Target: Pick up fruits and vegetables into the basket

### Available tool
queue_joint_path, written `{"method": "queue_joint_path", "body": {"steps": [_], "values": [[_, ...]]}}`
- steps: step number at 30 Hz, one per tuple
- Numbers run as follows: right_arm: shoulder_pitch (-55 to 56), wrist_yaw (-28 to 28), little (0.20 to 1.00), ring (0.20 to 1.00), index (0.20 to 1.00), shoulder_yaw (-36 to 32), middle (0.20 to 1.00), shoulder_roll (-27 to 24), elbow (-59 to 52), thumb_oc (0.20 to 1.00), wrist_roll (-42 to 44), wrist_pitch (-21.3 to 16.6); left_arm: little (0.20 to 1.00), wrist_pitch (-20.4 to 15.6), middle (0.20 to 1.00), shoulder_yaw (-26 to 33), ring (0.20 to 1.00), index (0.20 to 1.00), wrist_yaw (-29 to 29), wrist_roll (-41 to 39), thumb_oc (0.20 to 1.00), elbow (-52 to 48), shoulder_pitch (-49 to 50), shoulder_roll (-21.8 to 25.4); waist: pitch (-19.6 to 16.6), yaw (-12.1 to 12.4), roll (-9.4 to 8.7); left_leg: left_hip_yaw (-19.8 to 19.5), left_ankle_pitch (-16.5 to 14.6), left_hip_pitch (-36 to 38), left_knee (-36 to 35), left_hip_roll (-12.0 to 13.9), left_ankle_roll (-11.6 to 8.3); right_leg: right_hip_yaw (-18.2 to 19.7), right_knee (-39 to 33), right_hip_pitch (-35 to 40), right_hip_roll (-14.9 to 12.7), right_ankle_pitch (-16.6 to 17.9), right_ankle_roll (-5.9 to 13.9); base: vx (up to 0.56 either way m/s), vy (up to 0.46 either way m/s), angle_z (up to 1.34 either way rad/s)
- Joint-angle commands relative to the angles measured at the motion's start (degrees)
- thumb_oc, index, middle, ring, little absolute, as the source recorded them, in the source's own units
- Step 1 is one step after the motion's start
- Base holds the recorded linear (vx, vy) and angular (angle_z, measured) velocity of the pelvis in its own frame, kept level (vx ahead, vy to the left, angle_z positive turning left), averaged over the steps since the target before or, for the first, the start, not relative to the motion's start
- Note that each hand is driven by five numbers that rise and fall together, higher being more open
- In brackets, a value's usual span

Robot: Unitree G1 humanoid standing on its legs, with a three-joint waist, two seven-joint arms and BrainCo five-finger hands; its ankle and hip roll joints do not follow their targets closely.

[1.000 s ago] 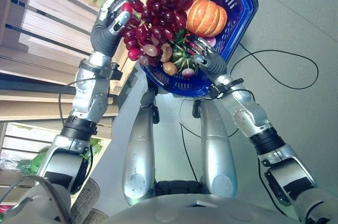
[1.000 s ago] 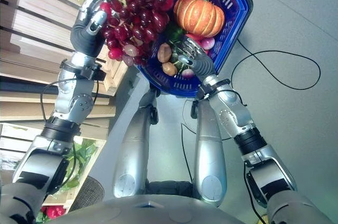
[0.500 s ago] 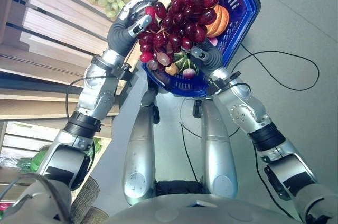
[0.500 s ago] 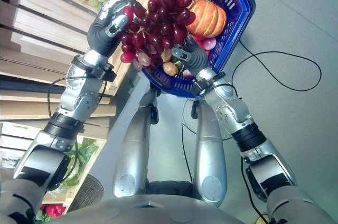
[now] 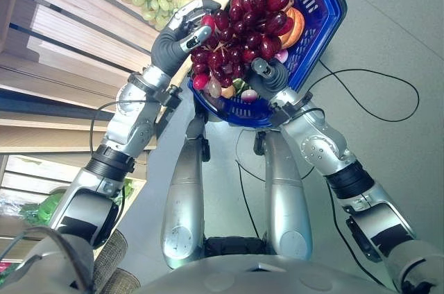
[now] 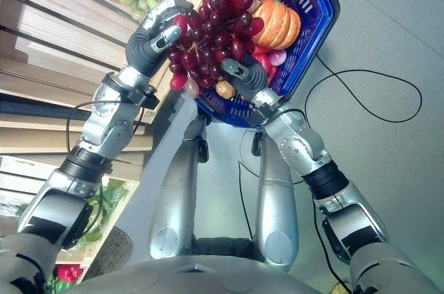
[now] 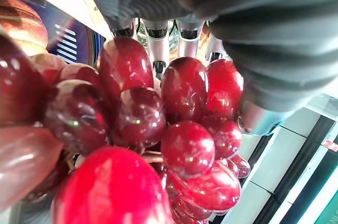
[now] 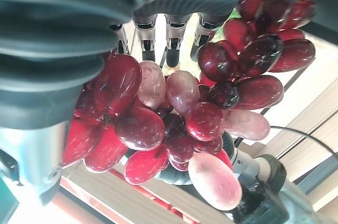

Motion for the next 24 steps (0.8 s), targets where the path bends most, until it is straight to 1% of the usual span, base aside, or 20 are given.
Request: {"method": "queue_joint_path", "body": {"steps": [1,2,3,4,7,10,11,12,13,14,15,16,17,18,20,21,22,24], "values": [[-0.7,3.6,1.000,1.000,1.000,2.0,1.000,2.5,-8.4,1.000,1.8,-1.6,0.200,-2.2,0.200,-1.6,0.200,0.200,-1.6,2.0,0.200,-7.5,-2.2,0.4,-2.0,-0.6,0.78,0.8,-4.5,-1.1,5.8,-1.1,1.97,-2.2,-6.6,4.3,-1.2,4.4,4.61,0.00,0.000,0.00],[-0.9,3.7,1.000,1.000,1.000,2.0,1.000,2.6,-8.4,1.000,1.9,-1.6,0.200,-2.1,0.200,-1.7,0.200,0.200,-1.4,2.5,0.200,-7.5,-2.2,0.3,-2.0,-0.6,0.79,0.7,-4.5,-1.1,5.7,-1.1,1.97,-2.3,-6.6,4.3,-1.2,4.5,4.62,0.00,0.000,0.00],[-0.9,3.5,0.489,0.489,0.489,2.1,0.489,2.6,-8.3,0.489,1.9,-1.6,0.200,-2.1,0.200,-1.7,0.200,0.200,-1.5,2.3,0.200,-7.5,-2.3,0.4,-2.0,-0.6,0.82,0.8,-4.5,-1.0,5.7,-1.2,1.98,-2.3,-6.7,4.4,-1.2,4.5,4.65,0.00,0.000,0.00],[-1.1,3.1,0.200,0.200,0.200,2.1,0.200,2.5,-8.1,0.200,1.7,-1.8,0.200,-1.9,0.200,-1.8,0.200,0.200,-1.5,2.2,0.200,-7.6,-2.4,0.3,-2.0,-0.6,0.82,0.8,-4.5,-1.0,5.7,-1.2,2.00,-2.3,-6.7,4.4,-1.3,4.5,4.66,0.00,0.000,0.00],[-1.1,3.0,0.200,0.200,0.200,2.3,0.200,2.6,-7.8,0.200,1.6,-2.2,0.200,-1.9,0.200,-2.1,0.200,0.200,-1.4,2.8,0.200,-7.7,-2.5,0.0,-2.0,-0.6,0.81,0.8,-4.5,-1.0,5.6,-1.2,2.02,-2.4,-6.8,4.4,-1.3,4.5,4.68,0.00,0.000,0.00],[-1.2,2.6,0.200,0.200,0.200,2.3,0.200,2.3,-7.8,0.200,2.0,-2.0,0.200,-1.9,0.200,-2.4,0.200,0.200,0.1,4.1,0.200,-7.9,-2.5,0.2,-2.0,-0.6,0.83,0.8,-4.4,-1.0,5.6,-1.3,2.03,-2.5,-6.9,4.5,-1.3,4.5,4.65,0.00,0.000,0.00],[-1.1,2.6,0.200,0.200,0.200,2.3,0.200,2.3,-7.8,0.200,2.2,-2.1,0.294,-1.9,0.294,-2.4,0.294,0.294,1.0,4.5,0.294,-7.9,-2.5,0.3,-2.0,-0.6,0.87,0.8,-4.4,-1.0,5.6,-1.3,2.06,-2.5,-6.9,4.5,-1.3,4.5,4.64,0.00,0.000,0.00],[-1.1,2.5,0.200,0.200,0.200,2.3,0.200,2.5,-7.6,0.200,2.1,-2.1,0.473,-1.8,0.473,-2.5,0.473,0.473,1.1,4.6,0.473,-7.9,-2.7,0.4,-2.0,-0.6,0.88,0.8,-4.3,-1.1,5.6,-1.4,2.09,-2.5,-7.0,4.4,-1.3,4.5,4.65,0.00,0.000,0.00],[-1.2,2.4,0.200,0.200,0.200,2.3,0.200,2.5,-7.6,0.200,2.1,-2.2,0.473,-1.8,0.473,-2.5,0.473,0.473,1.3,5.0,0.473,-7.8,-2.7,0.3,-2.0,-0.6,0.87,0.8,-4.3,-1.1,5.6,-1.4,2.09,-2.5,-7.0,4.4,-1.3,4.6,4.66,0.00,0.000,0.00],[-1.3,2.4,0.200,0.200,0.200,2.3,0.200,2.5,-7.5,0.200,2.4,-2.4,0.495,-1.8,0.495,-2.7,0.495,0.495,1.7,5.7,0.495,-7.9,-2.8,0.4,-2.0,-0.6,0.87,0.8,-4.3,-1.2,5.6,-1.4,2.07,-2.5,-7.0,4.3,-1.3,4.6,4.68,0.00,0.000,0.00],[-1.4,2.4,0.200,0.200,0.200,2.3,0.200,2.4,-7.5,0.200,2.5,-2.4,0.536,-1.7,0.536,-2.8,0.536,0.536,1.8,5.7,0.536,-8.0,-2.8,0.4,-2.0,-0.6,0.87,0.8,-4.3,-1.3,5.6,-1.4,2.08,-2.6,-7.1,4.3,-1.3,4.7,4.69,0.00,0.000,0.00],[-1.4,2.4,0.200,0.200,0.200,2.4,0.200,2.5,-7.5,0.200,2.5,-2.4,0.536,-1.6,0.536,-2.9,0.536,0.536,2.0,5.7,0.536,-8.1,-2.7,0.3,-2.0,-0.6,0.89,0.8,-4.2,-1.3,5.5,-1.5,2.08,-2.6,-7.1,4.3,-1.3,4.7,4.69,0.00,0.000,0.00],[-1.4,2.3,0.200,0.200,0.200,2.4,0.200,2.6,-7.4,0.200,2.4,-2.5,0.649,-1.6,0.649,-2.8,0.649,0.649,2.4,5.7,0.649,-8.1,-2.6,0.2,-2.0,-0.5,0.94,0.7,-4.2,-1.2,5.5,-1.5,2.08,-2.6,-7.1,4.3,-1.2,4.7,4.70,0.00,0.000,0.00],[-1.4,2.2,0.200,0.200,0.200,2.4,0.200,2.7,-7.4,0.200,2.3,-2.5,1.000,-1.6,1.000,-2.9,1.000,1.000,3.3,5.9,1.000,-8.0,-2.6,0.1,-2.0,-0.5,0.97,0.7,-4.2,-1.2,5.5,-1.6,2.10,-2.6,-7.1,4.3,-1.2,4.7,4.70,0.00,0.000,0.00],[-1.3,1.9,0.200,0.200,0.200,2.5,0.200,2.9,-7.1,0.200,2.4,-2.7,1.000,-1.6,1.000,-2.9,1.000,1.000,5.1,6.4,1.000,-7.8,-2.4,-0.2,-2.0,-0.5,0.95,0.7,-4.2,-1.2,5.5,-1.6,2.14,-2.6,-7.1,4.4,-1.3,4.7,4.70,0.00,0.000,0.00],[-1.3,1.9,0.200,0.200,0.200,2.5,0.200,3.1,-6.8,0.200,2.3,-2.9,1.000,-2.4,1.000,-3.0,1.000,1.000,6.4,7.6,1.000,-7.5,-2.3,-0.3,-2.0,-0.4,0.95,0.7,-4.2,-1.3,5.5,-1.6,2.17,-2.6,-7.0,4.2,-1.2,4.7,4.71,0.00,0.000,0.00],[-1.2,1.7,0.200,0.200,0.200,2.5,0.200,3.2,-6.7,0.200,2.2,-3.0,1.000,-3.4,1.000,-2.8,1.000,1.000,9.9,9.1,1.000,-7.4,-2.1,-0.4,-2.0,-0.4,0.93,0.6,-4.1,-1.4,5.5,-1.6,2.17,-2.6,-7.1,4.3,-1.2,4.7,4.67,0.00,0.000,0.00],[-1.3,1.4,0.200,0.200,0.200,2.6,0.200,3.2,-6.7,0.200,2.2,-3.0,1.000,-3.9,1.000,-2.7,1.000,1.000,11.5,9.7,1.000,-7.4,-2.1,-0.5,-2.0,-0.4,0.95,0.6,-4.1,-1.4,5.6,-1.6,2.15,-2.6,-7.0,4.2,-1.2,4.7,4.67,0.00,0.000,0.00]]}}
